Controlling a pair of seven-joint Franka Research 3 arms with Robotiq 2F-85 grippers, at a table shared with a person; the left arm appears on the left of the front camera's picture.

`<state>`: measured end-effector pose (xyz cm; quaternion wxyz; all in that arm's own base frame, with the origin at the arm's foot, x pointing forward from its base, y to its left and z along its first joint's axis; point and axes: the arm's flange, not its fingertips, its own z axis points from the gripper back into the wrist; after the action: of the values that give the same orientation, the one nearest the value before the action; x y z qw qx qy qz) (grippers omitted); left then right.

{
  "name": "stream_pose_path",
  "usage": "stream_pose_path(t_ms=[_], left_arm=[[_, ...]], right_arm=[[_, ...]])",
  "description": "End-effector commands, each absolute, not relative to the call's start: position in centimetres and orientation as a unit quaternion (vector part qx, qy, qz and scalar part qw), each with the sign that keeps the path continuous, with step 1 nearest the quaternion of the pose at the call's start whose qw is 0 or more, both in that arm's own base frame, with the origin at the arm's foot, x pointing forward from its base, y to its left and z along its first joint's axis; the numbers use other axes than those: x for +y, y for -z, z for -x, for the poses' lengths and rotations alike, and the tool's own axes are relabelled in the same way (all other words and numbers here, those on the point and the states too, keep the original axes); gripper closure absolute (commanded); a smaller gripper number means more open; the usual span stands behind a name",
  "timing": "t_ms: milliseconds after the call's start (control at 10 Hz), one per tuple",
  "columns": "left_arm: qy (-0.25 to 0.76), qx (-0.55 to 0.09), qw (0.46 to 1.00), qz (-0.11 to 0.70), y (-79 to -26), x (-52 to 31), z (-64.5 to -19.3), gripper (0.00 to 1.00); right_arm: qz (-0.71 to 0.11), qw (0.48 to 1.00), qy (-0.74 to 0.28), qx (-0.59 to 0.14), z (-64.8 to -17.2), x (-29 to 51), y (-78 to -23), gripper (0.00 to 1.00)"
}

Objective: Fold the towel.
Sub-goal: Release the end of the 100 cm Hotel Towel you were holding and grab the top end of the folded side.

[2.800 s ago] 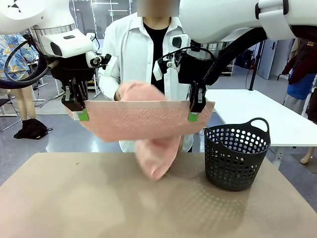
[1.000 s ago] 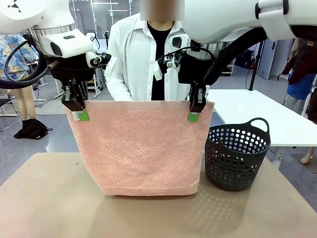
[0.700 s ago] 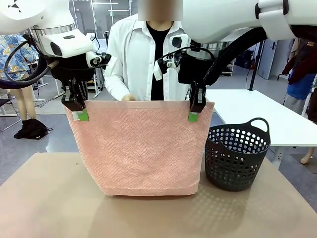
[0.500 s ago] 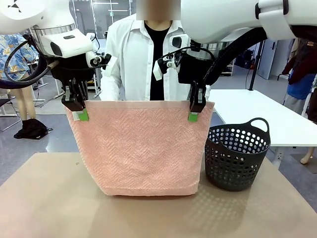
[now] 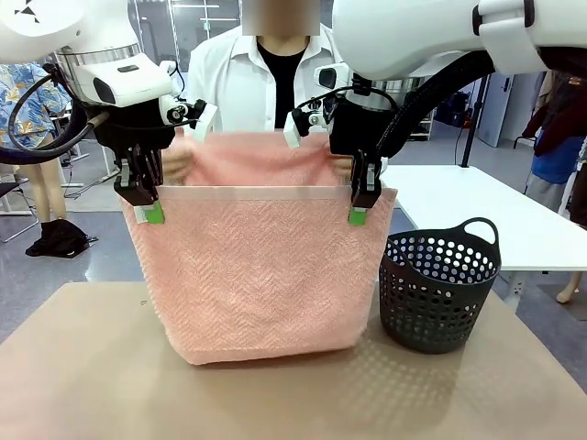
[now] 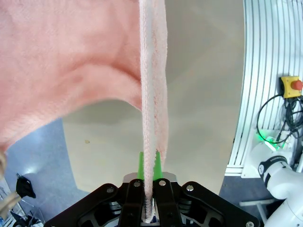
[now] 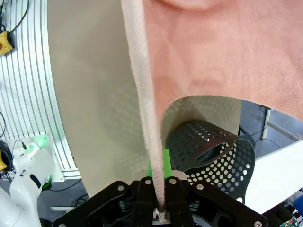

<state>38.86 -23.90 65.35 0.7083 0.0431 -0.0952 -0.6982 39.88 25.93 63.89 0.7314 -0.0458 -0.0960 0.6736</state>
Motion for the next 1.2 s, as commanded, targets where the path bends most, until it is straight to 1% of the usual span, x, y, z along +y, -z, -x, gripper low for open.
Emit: stream_pose_path(t_ms=[0,1100], left_arm=[[0.698,-0.095,0.709,-0.043,-65.34,-23.88,-38.87,1.0],[0.698,-0.095,0.709,-0.043,-65.34,-23.88,-38.87,1.0]], right_arm=[[0.048,0.732,-0.673,-0.095,-39.86,25.95,-63.88,1.0],[0.048,0.732,-0.673,-0.095,-39.86,25.95,-63.88,1.0]])
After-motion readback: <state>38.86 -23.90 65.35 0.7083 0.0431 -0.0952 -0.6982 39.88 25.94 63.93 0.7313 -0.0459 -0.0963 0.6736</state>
